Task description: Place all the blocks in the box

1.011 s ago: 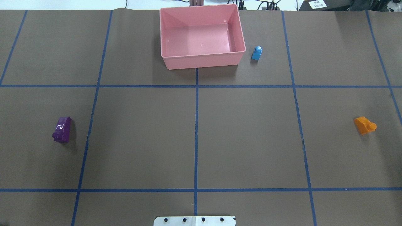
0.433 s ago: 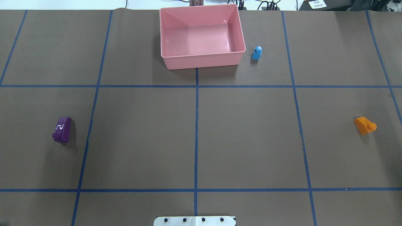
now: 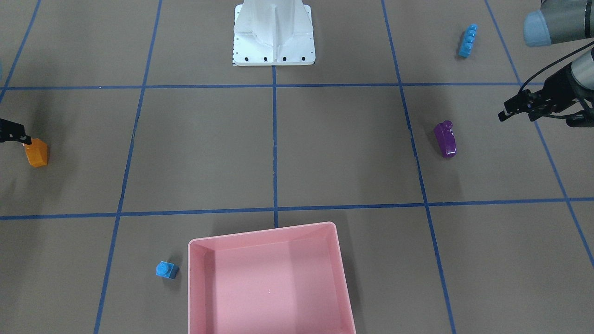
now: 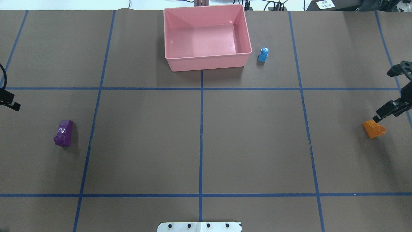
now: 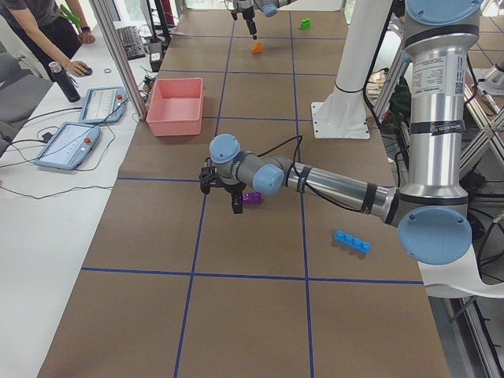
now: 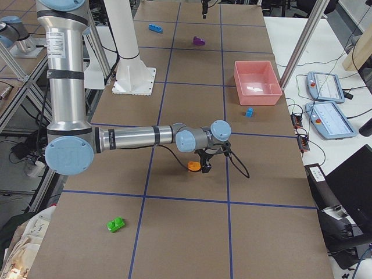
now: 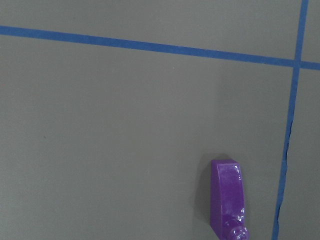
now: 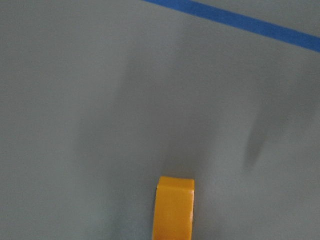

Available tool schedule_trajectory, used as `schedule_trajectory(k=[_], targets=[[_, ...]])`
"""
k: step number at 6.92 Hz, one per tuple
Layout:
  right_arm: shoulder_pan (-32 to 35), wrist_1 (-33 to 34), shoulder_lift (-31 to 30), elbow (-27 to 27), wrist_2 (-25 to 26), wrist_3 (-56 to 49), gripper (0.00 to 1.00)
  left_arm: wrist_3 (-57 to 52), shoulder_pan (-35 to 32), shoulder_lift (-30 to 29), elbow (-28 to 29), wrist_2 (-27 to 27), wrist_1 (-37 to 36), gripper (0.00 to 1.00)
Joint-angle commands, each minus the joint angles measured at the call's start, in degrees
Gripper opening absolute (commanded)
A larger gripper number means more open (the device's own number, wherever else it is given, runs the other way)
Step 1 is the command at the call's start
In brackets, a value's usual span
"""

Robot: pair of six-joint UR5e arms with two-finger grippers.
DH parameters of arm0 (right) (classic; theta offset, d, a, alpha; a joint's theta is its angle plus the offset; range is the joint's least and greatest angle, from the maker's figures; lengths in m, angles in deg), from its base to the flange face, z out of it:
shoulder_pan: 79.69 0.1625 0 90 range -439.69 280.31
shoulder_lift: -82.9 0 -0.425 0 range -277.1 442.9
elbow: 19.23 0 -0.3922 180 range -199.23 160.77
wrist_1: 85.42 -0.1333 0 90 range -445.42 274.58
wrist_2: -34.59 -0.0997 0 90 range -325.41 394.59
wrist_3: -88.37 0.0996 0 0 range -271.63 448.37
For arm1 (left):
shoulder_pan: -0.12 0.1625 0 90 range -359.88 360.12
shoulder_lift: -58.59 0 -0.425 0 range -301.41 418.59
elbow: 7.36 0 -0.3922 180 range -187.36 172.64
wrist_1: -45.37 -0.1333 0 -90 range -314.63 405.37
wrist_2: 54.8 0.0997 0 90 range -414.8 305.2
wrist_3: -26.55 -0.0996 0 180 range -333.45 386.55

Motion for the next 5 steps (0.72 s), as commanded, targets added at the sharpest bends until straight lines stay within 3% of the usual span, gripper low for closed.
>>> schedule_trajectory(k=[1, 3, 4, 5], targets=[[-3.3, 0.1, 2.9, -4.6, 2.0, 0.7, 1.0, 0.1, 0.1, -0.1, -0.2, 0.0, 0.0, 1.0], [-4.8, 0.2, 2.8, -6.7, 1.5, 0.9, 1.0, 0.1, 0.1, -0.1, -0.3, 0.0, -0.1, 1.0], [-5.0, 0.1, 2.8, -6.6, 1.4, 0.9, 0.83, 0.1, 0.2, -0.1, -0.1, 0.7, -0.1, 1.0], [-5.0, 0.4, 2.2, -4.9, 1.2, 0.9, 0.27, 0.2, 1.7, -0.1, 0.1, 2.1, -0.2, 0.99]])
